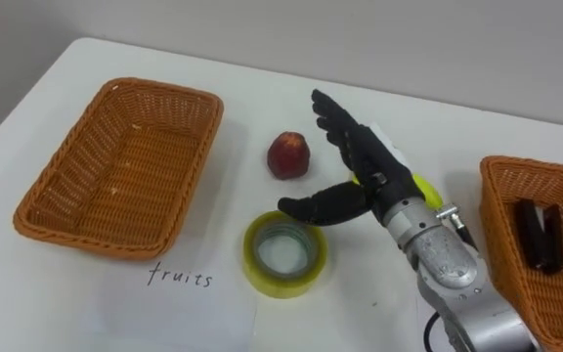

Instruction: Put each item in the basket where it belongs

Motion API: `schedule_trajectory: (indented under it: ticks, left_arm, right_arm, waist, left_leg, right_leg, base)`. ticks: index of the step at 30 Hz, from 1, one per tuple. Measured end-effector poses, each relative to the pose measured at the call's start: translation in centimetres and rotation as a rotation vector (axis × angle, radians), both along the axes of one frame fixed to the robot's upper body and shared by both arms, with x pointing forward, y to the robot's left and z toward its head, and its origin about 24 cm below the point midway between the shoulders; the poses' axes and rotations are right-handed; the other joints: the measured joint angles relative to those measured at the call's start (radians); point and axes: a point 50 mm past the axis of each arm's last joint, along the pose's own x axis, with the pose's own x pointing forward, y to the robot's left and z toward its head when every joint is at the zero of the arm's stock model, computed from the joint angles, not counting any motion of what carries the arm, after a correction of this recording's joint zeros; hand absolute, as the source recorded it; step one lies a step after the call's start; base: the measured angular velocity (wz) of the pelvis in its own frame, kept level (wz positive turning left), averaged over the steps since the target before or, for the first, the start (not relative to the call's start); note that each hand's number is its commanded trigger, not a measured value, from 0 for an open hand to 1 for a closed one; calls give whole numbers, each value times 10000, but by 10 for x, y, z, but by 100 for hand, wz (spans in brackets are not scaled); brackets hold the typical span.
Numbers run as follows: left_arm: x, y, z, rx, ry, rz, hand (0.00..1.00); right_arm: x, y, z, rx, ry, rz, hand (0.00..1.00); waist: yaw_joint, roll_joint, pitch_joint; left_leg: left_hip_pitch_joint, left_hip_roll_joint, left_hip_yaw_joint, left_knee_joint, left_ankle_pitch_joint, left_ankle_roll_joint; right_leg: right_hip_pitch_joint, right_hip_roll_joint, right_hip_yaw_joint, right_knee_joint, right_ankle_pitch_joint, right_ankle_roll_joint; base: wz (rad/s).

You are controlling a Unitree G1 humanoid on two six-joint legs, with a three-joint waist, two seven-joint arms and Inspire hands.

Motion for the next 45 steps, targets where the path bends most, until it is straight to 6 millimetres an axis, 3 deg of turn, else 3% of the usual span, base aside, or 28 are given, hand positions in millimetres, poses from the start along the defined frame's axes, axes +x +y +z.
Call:
schedule_trajectory:
  ticks: [7,24,45]
  left_arm:
    - [-1,0,0,-68,47,1,0]
    - [-3,-1,-1,-274,317,53,0]
    - [-4,2,-1,-321,491,61,0]
  right_arm:
    - [-1,3,-1,-15,64,257,0]
    - [-4,8,-10,-195,577,823,0]
    - [-5,10,-11,-693,672,1471,0]
  waist:
    - [67,-7,67]
    - [47,-84,17]
    - [-164,7,3]
  left_leg:
    - [-6,-2,-3,-50,-1,0]
    - [-10,-7,-18,-5,0,1]
    - [-18,-10,-87,7,-2,0]
  right_leg:
    - [-8,5,-4,-4,0,0]
    - [7,-2,48,-8,0,0]
    - [36,13,-20,-7,2,-1]
  base:
    - [0]
    - [0]
    - [0]
